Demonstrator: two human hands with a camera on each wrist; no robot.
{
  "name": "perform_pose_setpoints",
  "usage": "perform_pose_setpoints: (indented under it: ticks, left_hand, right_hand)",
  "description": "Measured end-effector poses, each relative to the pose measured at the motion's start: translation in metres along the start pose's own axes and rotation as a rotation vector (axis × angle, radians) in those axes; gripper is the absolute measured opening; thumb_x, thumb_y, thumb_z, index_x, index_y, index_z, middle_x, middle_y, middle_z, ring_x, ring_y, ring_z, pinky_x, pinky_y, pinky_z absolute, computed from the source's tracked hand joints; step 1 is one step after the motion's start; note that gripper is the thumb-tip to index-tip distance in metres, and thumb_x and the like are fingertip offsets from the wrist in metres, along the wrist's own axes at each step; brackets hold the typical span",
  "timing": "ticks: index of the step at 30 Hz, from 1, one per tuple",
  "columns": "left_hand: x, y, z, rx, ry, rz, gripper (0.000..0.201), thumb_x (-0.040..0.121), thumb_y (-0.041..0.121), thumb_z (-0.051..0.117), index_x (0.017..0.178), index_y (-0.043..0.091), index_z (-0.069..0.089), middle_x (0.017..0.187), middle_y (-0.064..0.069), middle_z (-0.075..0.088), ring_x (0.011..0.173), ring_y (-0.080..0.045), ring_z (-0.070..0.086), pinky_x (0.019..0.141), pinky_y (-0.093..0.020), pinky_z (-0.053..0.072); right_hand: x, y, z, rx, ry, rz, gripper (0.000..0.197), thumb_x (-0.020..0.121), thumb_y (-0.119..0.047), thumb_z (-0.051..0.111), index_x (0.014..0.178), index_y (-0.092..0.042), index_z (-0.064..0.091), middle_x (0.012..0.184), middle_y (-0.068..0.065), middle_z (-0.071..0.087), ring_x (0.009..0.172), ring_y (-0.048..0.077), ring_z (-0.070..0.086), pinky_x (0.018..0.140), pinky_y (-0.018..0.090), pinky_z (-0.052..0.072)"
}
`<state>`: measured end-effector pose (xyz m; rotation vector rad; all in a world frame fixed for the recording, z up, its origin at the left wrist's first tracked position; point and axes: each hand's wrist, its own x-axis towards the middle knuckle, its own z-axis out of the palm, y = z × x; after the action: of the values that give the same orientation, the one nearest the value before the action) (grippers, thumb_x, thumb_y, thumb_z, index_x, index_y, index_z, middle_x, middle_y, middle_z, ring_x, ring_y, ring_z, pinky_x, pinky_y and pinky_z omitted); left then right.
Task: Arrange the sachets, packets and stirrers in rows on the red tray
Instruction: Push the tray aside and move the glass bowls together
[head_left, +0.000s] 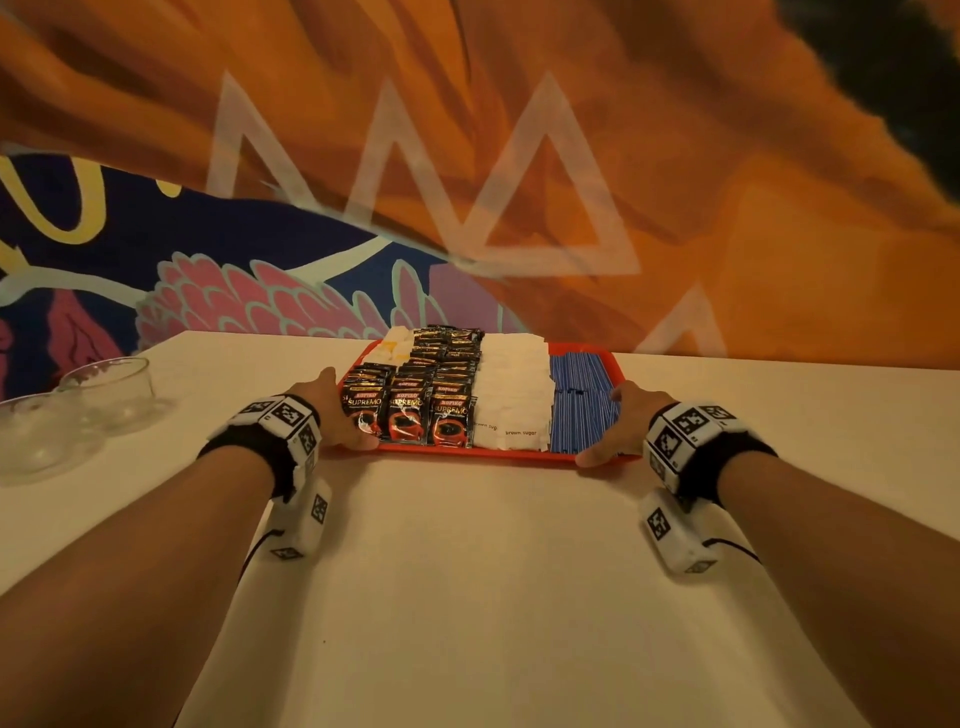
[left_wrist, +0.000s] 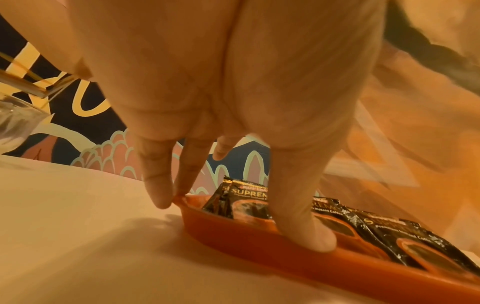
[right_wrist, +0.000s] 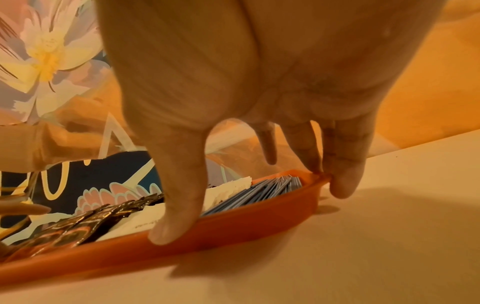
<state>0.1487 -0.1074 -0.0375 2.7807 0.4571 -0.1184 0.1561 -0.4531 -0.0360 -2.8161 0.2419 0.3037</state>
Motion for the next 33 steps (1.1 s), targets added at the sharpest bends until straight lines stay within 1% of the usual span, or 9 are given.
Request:
perform_pose_setpoints:
  ticks: [5, 9, 15, 21, 23, 26, 29, 31, 33]
  left_hand:
    - [0.012, 0.003, 0.000, 0.000, -0.001, 0.001, 0.113, 0.069, 0.046, 0.087, 0.153, 0.010, 0.020, 0.152, -0.014, 0.042, 0.135, -0.033, 0.045, 0.107, -0.043, 0.039]
    - [0.016, 0.004, 0.001, -0.006, -0.002, 0.001, 0.114, 0.069, 0.046, 0.087, 0.153, 0.011, 0.019, 0.153, -0.014, 0.041, 0.136, -0.033, 0.045, 0.108, -0.043, 0.039]
    - [0.019, 0.005, 0.001, 0.011, -0.002, -0.003, 0.114, 0.069, 0.048, 0.086, 0.153, 0.011, 0.019, 0.153, -0.014, 0.040, 0.136, -0.033, 0.044, 0.108, -0.043, 0.039]
    - [0.016, 0.003, -0.006, 0.010, -0.049, -0.001, 0.110, 0.072, 0.052, 0.083, 0.153, 0.010, 0.021, 0.155, -0.013, 0.038, 0.138, -0.031, 0.041, 0.110, -0.043, 0.036]
    - [0.013, 0.000, -0.015, -0.018, -0.012, -0.016, 0.101, 0.077, 0.053, 0.079, 0.152, 0.010, 0.027, 0.153, -0.013, 0.041, 0.137, -0.031, 0.043, 0.107, -0.042, 0.038]
    - [0.005, -0.009, -0.032, -0.116, 0.117, -0.016, 0.075, 0.087, 0.044, 0.073, 0.146, 0.011, 0.040, 0.148, -0.012, 0.047, 0.133, -0.030, 0.046, 0.104, -0.040, 0.040]
    - [-0.005, -0.029, -0.049, -0.218, 0.231, -0.020, 0.051, 0.094, 0.036, 0.066, 0.137, 0.010, 0.054, 0.137, -0.011, 0.058, 0.125, -0.029, 0.054, 0.104, -0.040, 0.043]
    - [-0.011, -0.051, -0.059, -0.294, 0.302, -0.026, 0.038, 0.095, 0.029, 0.065, 0.128, 0.009, 0.062, 0.125, -0.011, 0.064, 0.115, -0.029, 0.060, 0.101, -0.041, 0.048]
    - [-0.016, -0.079, -0.068, -0.357, 0.368, -0.051, 0.027, 0.095, 0.021, 0.064, 0.120, 0.011, 0.065, 0.118, -0.010, 0.067, 0.109, -0.028, 0.062, 0.097, -0.042, 0.051]
  right_hand:
    - [0.010, 0.000, 0.000, -0.011, 0.016, -0.003, 0.120, 0.053, -0.057, 0.090, 0.148, -0.018, 0.027, 0.144, 0.007, 0.046, 0.127, 0.028, 0.048, 0.104, 0.042, 0.043]
    - [0.015, 0.000, -0.002, 0.004, 0.012, -0.005, 0.116, 0.056, -0.055, 0.090, 0.147, -0.018, 0.029, 0.144, 0.006, 0.046, 0.128, 0.028, 0.048, 0.102, 0.040, 0.042]
    - [0.019, 0.001, -0.001, 0.005, 0.008, -0.012, 0.116, 0.056, -0.054, 0.090, 0.147, -0.018, 0.028, 0.145, 0.006, 0.046, 0.128, 0.028, 0.047, 0.103, 0.041, 0.042]
    - [0.011, -0.004, -0.009, -0.059, 0.000, -0.052, 0.121, 0.060, -0.063, 0.084, 0.153, -0.018, 0.022, 0.150, 0.007, 0.041, 0.133, 0.029, 0.045, 0.109, 0.041, 0.040]
    - [0.009, -0.018, -0.014, -0.103, 0.107, -0.117, 0.106, 0.065, -0.067, 0.078, 0.147, -0.015, 0.035, 0.143, 0.007, 0.049, 0.127, 0.028, 0.051, 0.103, 0.039, 0.045]
    - [0.004, -0.059, -0.017, 0.003, 0.245, -0.286, 0.065, 0.077, -0.058, 0.074, 0.125, -0.017, 0.056, 0.126, 0.004, 0.062, 0.113, 0.023, 0.058, 0.090, 0.031, 0.047]
    - [-0.009, -0.117, -0.011, 0.144, 0.210, -0.414, 0.041, 0.085, -0.045, 0.073, 0.115, -0.019, 0.063, 0.116, 0.001, 0.066, 0.108, 0.019, 0.059, 0.086, 0.028, 0.045]
    - [-0.019, -0.158, -0.004, 0.190, 0.169, -0.506, 0.033, 0.087, -0.040, 0.072, 0.112, -0.019, 0.066, 0.115, -0.001, 0.066, 0.106, 0.016, 0.058, 0.085, 0.026, 0.042]
    - [-0.027, -0.197, 0.006, 0.234, 0.112, -0.575, 0.029, 0.089, -0.036, 0.070, 0.112, -0.019, 0.068, 0.114, -0.004, 0.063, 0.106, 0.014, 0.055, 0.089, 0.027, 0.042]
